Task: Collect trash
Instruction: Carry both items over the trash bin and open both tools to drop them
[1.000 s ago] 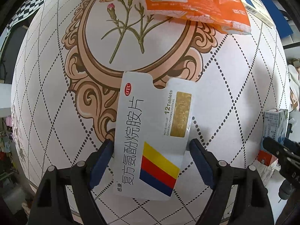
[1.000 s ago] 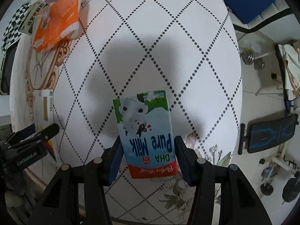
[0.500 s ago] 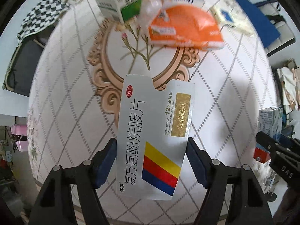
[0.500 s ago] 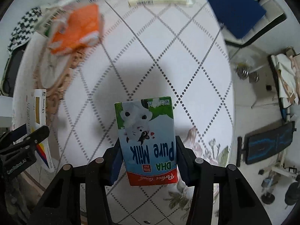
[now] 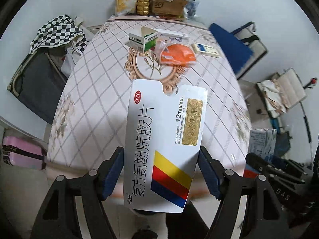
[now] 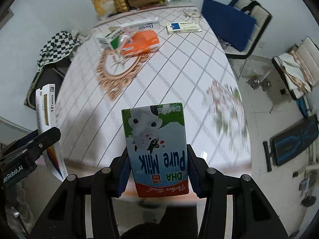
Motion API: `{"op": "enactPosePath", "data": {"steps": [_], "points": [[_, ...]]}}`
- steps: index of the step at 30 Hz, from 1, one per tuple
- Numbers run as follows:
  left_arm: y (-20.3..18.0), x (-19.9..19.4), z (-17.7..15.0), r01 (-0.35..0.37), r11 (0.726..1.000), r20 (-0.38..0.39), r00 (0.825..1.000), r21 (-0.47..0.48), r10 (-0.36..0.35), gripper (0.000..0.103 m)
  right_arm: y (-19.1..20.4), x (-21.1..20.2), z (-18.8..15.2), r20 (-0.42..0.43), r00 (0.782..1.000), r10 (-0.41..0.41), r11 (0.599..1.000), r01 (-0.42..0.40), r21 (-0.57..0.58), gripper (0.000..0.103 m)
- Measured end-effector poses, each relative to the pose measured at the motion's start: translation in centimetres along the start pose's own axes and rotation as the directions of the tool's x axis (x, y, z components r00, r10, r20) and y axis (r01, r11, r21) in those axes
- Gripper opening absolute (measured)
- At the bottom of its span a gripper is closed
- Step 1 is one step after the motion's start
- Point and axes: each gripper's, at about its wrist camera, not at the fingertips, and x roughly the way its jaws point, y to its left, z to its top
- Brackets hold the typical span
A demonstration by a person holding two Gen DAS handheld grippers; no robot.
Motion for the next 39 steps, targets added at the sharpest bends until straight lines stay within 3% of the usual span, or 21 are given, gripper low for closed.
{"op": "enactPosePath", "data": {"steps": [5,9,11,18,25,28,29,30,32,34,36,39], "points": [[2.4,-1.8,-7.0,0.089,0.995,-0.082,0.992,-0.050,-0.093,0.071,2.4,-3.3,-9.3,-0.043,0.999,0.020,0.999,-0.018,0.046,0.052],[3.8,-0.1,-12.6,0.111,0.989,-0.185,0.974,-0.101,-0.128,0.071,2.9,-2.0,-16.7,-0.145,0.989,0.039,0.997,-0.030,0.069,0.052],[4.2,2.2,-15.7,0.102,0.987,-0.261,0.956,-0.125,-0.132,0.071,2.5,-0.5,-19.6,-0.197,0.979,0.044,0.996,-0.028,0.087,0.052],[5.8,14.0,-22.7,0.067,0.970,-0.417,0.894,-0.235,-0.163,0.071,-0.9,11.2,-28.8,-0.382,0.918,0.103,0.987,-0.046,0.157,0.052],[7.6,29.8,-27.7,0.048,0.963,-0.492,0.852,-0.267,-0.179,0.072,-4.2,26.5,-33.8,-0.446,0.886,0.126,0.981,-0.046,0.187,0.052],[8.6,35.2,-29.2,0.047,0.962,-0.493,0.852,-0.268,-0.179,0.073,-4.9,33.4,-35.9,-0.461,0.872,0.162,0.978,-0.081,0.191,0.053],[8.9,36.0,-29.6,0.039,0.964,-0.489,0.856,-0.264,-0.169,0.078,-5.0,35.1,-36.3,-0.465,0.868,0.173,0.977,-0.092,0.191,0.053],[9.2,37.0,-29.9,0.030,0.965,-0.483,0.861,-0.260,-0.157,0.091,-5.0,37.6,-37.0,-0.472,0.860,0.196,0.975,-0.118,0.190,0.053],[9.8,38.4,-30.4,0.023,0.967,-0.479,0.865,-0.255,-0.148,0.102,-4.8,40.4,-37.2,-0.482,0.852,0.204,0.976,-0.139,0.168,0.054],[10.2,39.1,-30.8,0.004,0.970,-0.478,0.870,-0.241,-0.123,0.102,-4.7,42.9,-38.4,-0.492,0.838,0.236,0.971,-0.176,0.164,0.066],[10.5,39.0,-31.0,-0.028,0.976,-0.473,0.877,-0.216,-0.080,0.102,-4.4,44.5,-38.8,-0.487,0.831,0.268,0.963,-0.215,0.163,0.094],[10.7,37.6,-31.2,-0.096,0.982,-0.433,0.901,-0.165,0.015,0.102,-3.9,44.9,-39.1,-0.486,0.840,0.241,0.970,-0.199,0.136,0.098]]}}
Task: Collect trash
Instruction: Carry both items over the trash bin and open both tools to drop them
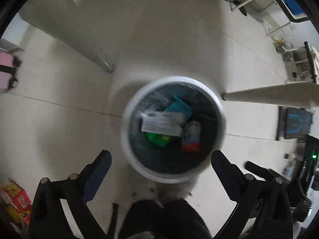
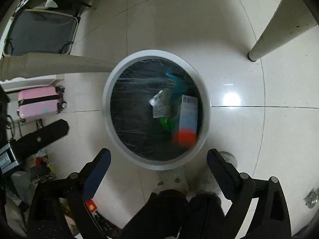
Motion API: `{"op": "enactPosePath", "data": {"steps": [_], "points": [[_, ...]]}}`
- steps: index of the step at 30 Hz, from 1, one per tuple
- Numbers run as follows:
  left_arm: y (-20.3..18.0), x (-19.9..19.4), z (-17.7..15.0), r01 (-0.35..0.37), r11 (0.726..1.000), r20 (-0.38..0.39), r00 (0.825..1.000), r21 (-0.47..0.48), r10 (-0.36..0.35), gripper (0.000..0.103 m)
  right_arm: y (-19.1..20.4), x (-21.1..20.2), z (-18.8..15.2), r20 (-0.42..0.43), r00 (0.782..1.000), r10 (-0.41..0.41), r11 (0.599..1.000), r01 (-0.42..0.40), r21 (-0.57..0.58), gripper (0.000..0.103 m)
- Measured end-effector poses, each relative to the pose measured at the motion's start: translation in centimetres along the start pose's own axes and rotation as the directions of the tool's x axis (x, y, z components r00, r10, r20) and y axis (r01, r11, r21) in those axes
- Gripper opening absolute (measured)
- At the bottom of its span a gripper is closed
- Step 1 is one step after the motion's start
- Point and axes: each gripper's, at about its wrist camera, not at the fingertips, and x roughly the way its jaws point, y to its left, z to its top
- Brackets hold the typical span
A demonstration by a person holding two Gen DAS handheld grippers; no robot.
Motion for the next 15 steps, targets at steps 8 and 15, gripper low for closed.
{"op": "enactPosePath", "data": {"steps": [8,15], "points": [[0.0,-5.4,-2.1,-0.129,0.990,0.050,0.991,0.061,0.126,0.102,1.8,-4.1,-1.5,0.064,0.971,-0.228,0.973,0.230,-0.018,0.100],[0.2,-11.4,-4.2,-0.151,0.986,0.044,0.988,0.066,0.148,0.102,4.4,-10.9,-3.4,0.125,0.943,-0.310,0.950,0.312,0.002,0.100]]}}
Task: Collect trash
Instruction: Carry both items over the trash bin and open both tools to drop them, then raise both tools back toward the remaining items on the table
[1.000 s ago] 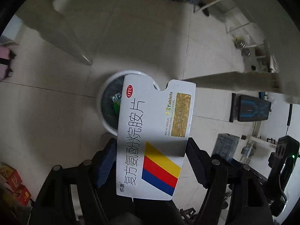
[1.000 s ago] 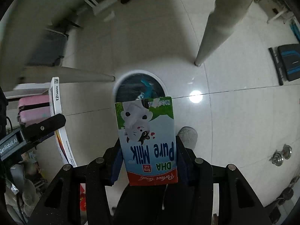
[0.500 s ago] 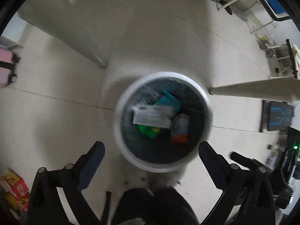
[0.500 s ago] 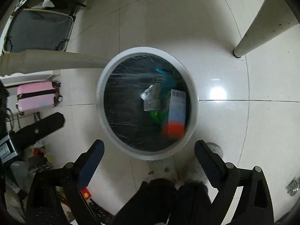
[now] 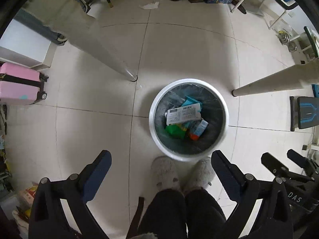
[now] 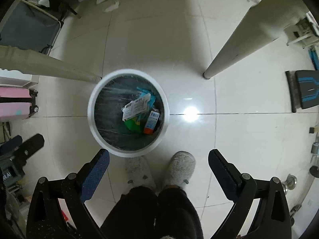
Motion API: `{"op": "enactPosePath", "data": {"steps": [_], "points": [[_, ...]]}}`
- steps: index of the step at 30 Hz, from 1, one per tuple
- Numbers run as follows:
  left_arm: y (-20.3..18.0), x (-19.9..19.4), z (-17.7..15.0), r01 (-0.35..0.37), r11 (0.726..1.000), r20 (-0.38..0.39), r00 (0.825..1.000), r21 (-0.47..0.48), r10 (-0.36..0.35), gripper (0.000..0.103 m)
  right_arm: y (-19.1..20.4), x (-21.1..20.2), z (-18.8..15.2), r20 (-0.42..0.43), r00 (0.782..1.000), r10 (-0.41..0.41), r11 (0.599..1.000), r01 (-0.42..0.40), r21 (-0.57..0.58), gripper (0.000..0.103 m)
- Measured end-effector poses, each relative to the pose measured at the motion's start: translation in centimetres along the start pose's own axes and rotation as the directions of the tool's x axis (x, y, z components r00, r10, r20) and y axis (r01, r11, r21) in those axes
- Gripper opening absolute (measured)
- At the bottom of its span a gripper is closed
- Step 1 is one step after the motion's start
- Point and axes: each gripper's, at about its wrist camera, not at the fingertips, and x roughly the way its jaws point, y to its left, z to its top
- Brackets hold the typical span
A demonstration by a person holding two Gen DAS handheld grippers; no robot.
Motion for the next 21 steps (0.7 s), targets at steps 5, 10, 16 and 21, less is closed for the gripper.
{"op": "enactPosePath", "data": {"steps": [5,10,16,21], "points": [[-0.2,-4.4,-1.3,0.014,1.000,-0.002,1.000,-0.007,-0.014,0.102,1.1,-6.0,-1.1,0.029,0.999,-0.019,1.000,0.019,-0.023,0.100],[-0.7,-8.8,-2.7,0.021,1.000,0.008,1.000,0.002,-0.021,0.102,2.0,-12.1,-2.6,0.047,0.999,-0.013,0.999,0.015,-0.040,0.100],[-0.6,-15.6,-3.9,0.044,0.999,0.030,0.999,0.025,-0.045,0.102,2.9,-20.7,-4.3,0.075,0.997,0.009,0.999,-0.006,-0.048,0.100],[0.3,-20.8,-4.2,0.067,0.997,0.070,0.995,0.035,-0.069,0.102,3.5,-27.4,-5.5,0.087,0.996,0.019,0.999,-0.015,-0.048,0.100]]}}
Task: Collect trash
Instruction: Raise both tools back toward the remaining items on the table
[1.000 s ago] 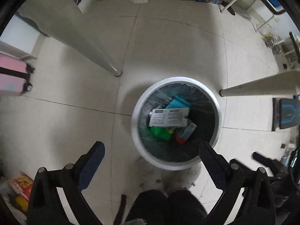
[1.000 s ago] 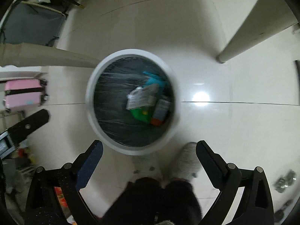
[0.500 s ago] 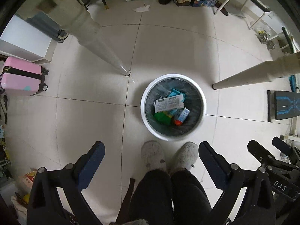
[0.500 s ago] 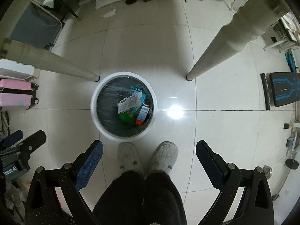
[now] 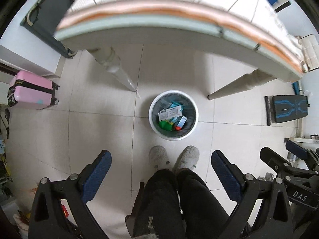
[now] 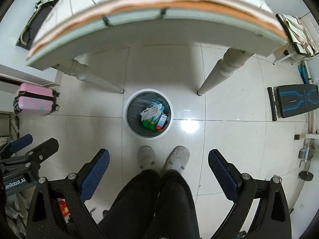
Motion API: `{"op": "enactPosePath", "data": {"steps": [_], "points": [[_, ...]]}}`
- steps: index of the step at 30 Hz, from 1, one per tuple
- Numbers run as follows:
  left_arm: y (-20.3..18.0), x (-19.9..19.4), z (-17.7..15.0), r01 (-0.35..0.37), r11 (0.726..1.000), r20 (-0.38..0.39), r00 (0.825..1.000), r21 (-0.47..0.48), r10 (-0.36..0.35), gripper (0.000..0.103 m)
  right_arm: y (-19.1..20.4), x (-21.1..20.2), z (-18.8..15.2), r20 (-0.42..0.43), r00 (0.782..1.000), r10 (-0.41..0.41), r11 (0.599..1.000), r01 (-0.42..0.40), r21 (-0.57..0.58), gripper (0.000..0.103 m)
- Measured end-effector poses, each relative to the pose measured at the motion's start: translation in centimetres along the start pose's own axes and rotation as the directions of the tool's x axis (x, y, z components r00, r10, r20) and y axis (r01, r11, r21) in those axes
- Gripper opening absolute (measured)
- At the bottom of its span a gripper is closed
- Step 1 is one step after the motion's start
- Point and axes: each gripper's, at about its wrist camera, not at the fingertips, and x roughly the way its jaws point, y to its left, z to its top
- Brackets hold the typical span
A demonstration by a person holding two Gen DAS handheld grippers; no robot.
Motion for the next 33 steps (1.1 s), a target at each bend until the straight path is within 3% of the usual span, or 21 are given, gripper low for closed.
{"op": "enactPosePath", "data": {"steps": [5,8,11,15,22,28,33], "points": [[0.6,-5.2,0.9,0.003,1.000,0.063,0.998,0.013,-0.004,0.102,0.7,-5.1,0.3,0.012,1.000,0.024,1.000,-0.025,0.012,0.100],[1.0,-7.8,2.6,-0.029,1.000,0.116,0.993,-0.002,0.029,0.102,1.0,-8.3,1.5,0.038,0.997,0.060,0.998,-0.061,0.029,0.100],[1.1,-10.0,5.6,-0.032,0.999,0.168,0.985,-0.030,0.037,0.102,1.2,-11.2,4.5,0.078,0.992,0.097,0.993,-0.102,0.066,0.100],[0.6,-12.2,11.3,-0.096,0.994,0.255,0.961,-0.058,0.108,0.102,1.2,-14.4,10.2,0.140,0.983,0.117,0.988,-0.129,0.083,0.100],[-2.1,-13.3,25.2,-0.112,0.983,0.305,0.940,-0.147,0.153,0.103,-2.0,-17.1,25.2,0.221,0.970,0.104,0.989,-0.124,0.077,0.100],[-3.5,-12.0,38.2,-0.052,0.951,0.240,0.962,-0.303,0.129,0.103,-5.1,-14.4,43.3,0.188,0.977,0.097,0.994,-0.106,0.041,0.100],[-2.2,-9.6,47.2,-0.090,0.912,0.192,0.965,-0.400,0.179,0.103,-5.3,-8.8,58.5,0.131,0.986,0.101,0.994,-0.107,0.035,0.100]]}}
